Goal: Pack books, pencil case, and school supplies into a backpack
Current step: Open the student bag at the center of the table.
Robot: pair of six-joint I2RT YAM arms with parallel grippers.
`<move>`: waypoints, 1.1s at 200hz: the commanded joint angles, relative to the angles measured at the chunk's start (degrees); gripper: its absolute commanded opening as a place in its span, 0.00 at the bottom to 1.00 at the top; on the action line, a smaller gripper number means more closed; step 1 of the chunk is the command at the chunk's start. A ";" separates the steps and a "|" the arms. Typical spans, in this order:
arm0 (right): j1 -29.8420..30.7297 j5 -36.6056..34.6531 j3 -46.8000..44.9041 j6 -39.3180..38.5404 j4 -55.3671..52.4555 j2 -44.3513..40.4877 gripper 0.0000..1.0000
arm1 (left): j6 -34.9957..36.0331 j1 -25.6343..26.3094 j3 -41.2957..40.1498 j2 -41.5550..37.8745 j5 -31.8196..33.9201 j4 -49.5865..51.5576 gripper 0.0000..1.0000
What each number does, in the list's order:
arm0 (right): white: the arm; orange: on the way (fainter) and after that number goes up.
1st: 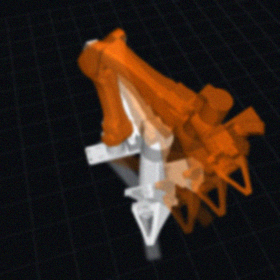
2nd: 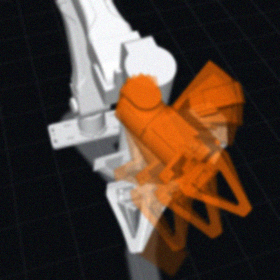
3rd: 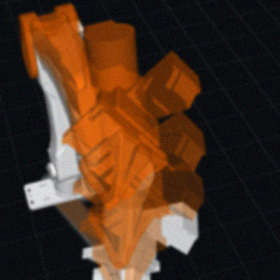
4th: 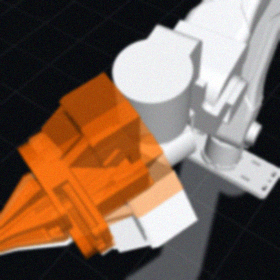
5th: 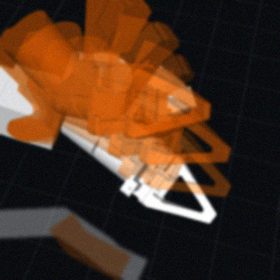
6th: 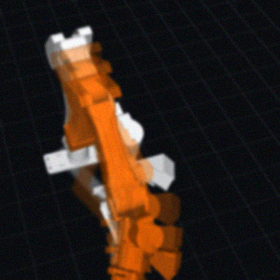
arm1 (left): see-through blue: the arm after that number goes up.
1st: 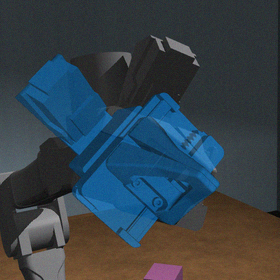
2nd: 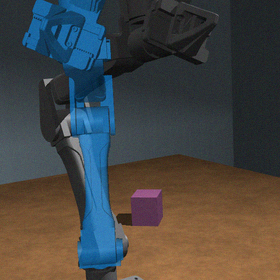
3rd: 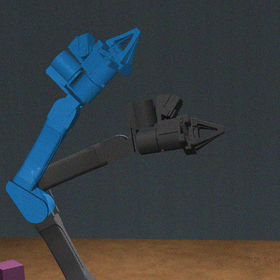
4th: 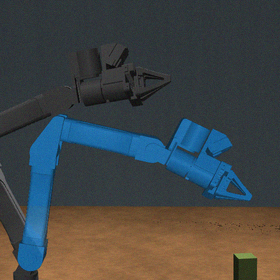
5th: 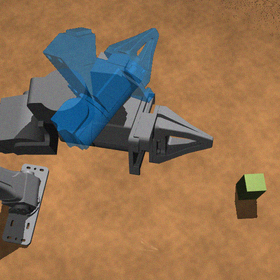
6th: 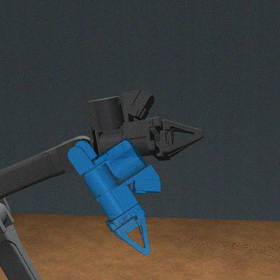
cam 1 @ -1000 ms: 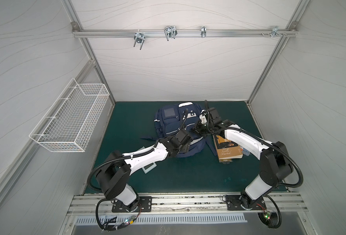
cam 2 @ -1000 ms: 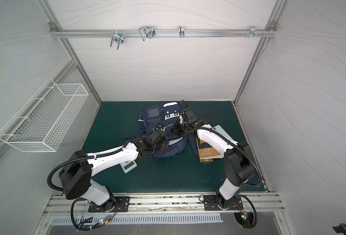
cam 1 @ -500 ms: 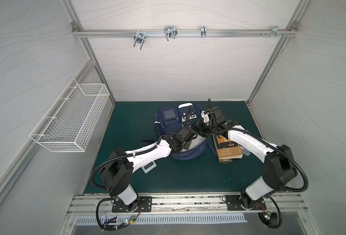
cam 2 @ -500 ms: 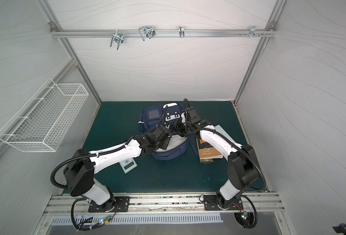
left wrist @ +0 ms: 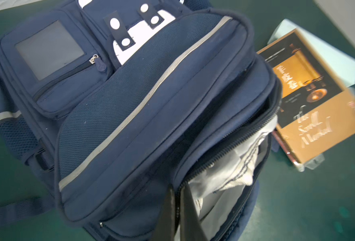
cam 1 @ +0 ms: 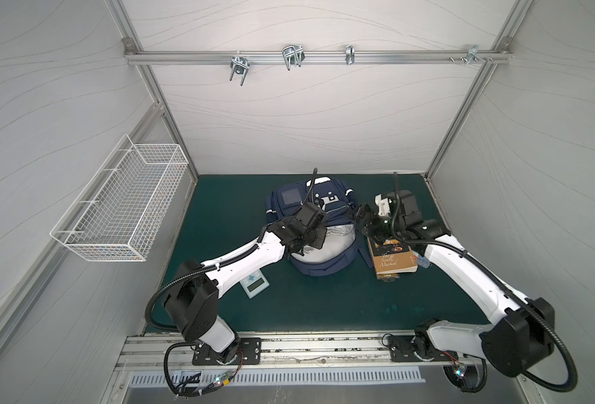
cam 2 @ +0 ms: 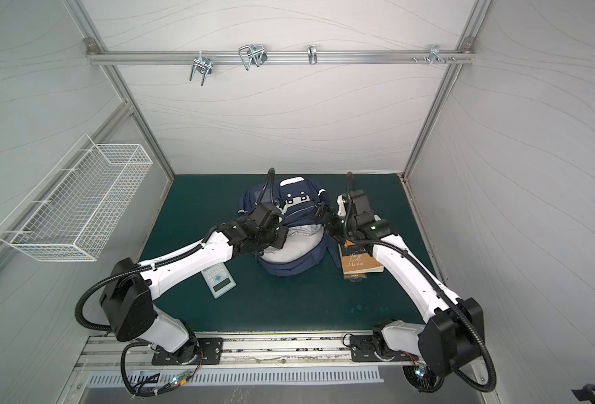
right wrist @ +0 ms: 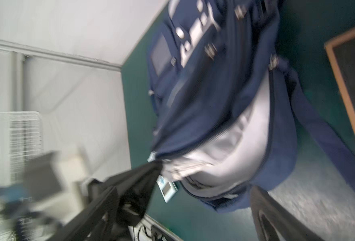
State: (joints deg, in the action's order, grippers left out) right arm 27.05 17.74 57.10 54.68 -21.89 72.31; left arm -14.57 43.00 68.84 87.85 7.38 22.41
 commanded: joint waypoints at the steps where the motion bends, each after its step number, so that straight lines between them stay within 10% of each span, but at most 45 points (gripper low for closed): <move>1: 2.13 3.69 -5.76 6.58 9.75 2.44 0.99 | -2.41 0.00 1.60 -4.17 -4.72 -5.89 0.00; 165: 6.69 7.60 -1.73 9.19 30.63 12.26 0.88 | -3.36 -0.02 -3.71 -4.97 -1.32 -3.76 0.00; 220: 11.83 -6.19 -9.33 5.88 22.24 0.96 0.84 | -4.81 -0.78 -3.53 -5.67 -2.84 -4.75 0.00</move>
State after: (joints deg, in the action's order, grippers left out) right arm 36.29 18.24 48.64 61.91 1.15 79.99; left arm -17.19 42.46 64.64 83.61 6.31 20.10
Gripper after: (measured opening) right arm 0.843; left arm 0.049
